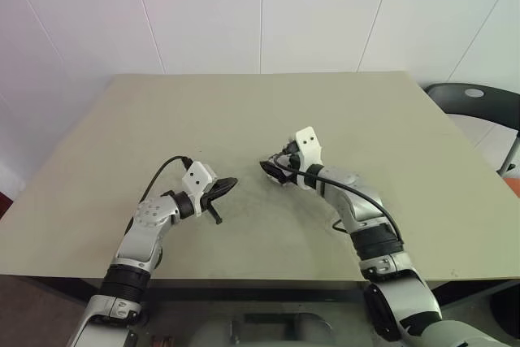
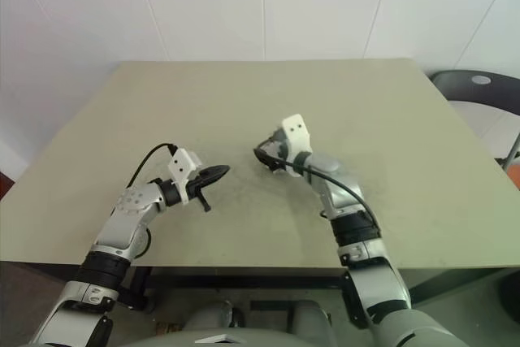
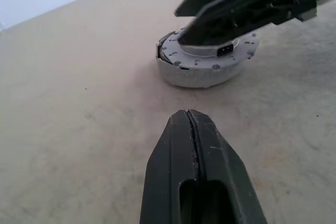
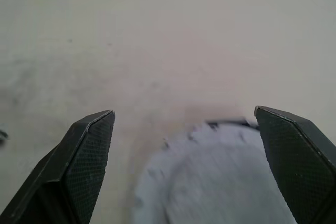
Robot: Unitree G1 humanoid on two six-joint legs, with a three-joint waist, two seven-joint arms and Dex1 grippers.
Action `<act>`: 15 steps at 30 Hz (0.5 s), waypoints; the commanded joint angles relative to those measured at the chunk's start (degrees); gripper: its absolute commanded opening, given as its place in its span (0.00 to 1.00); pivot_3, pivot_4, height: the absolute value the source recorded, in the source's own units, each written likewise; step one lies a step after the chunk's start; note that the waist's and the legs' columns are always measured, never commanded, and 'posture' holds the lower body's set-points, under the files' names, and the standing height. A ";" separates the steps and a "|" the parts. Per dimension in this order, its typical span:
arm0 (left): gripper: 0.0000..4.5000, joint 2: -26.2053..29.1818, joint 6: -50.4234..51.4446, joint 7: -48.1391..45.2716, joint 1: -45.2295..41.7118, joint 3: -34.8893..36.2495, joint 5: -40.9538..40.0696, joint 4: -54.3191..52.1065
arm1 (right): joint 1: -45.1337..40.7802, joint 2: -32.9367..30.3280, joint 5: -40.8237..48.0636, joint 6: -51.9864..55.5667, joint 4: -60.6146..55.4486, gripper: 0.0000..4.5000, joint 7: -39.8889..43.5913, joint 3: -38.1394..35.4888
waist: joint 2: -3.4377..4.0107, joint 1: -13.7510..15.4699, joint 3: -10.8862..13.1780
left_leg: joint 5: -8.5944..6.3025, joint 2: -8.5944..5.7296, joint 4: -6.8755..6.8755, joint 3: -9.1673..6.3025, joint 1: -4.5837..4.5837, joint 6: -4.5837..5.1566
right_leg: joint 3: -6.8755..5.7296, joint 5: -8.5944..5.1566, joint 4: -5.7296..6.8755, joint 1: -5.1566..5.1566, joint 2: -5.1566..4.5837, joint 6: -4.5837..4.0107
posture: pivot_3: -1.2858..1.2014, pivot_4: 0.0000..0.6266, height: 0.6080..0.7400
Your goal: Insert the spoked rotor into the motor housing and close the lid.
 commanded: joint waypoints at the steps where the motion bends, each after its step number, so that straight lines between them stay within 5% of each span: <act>1: 0.00 0.31 -0.90 -0.15 -1.01 0.98 -0.62 -1.81 | -2.23 0.77 -0.02 -0.36 -0.45 0.99 -0.96 -0.55 | 0.00 -0.02 0.00 | 0.00 -0.01 0.00 0.00 0.00 0.00 | 0.00 0.00 0.00 0.00 -0.01 0.00 | 0.52 0.00 1.00; 15: 0.00 0.27 -0.70 -0.06 -0.64 0.90 -0.65 -2.41 | -3.21 -1.40 -3.54 4.54 5.38 0.99 -1.60 0.99 | -0.01 -0.15 -0.01 | 0.00 -0.01 0.00 0.00 0.02 0.00 | 0.00 0.00 0.03 0.01 0.01 0.00 | 0.52 0.00 1.00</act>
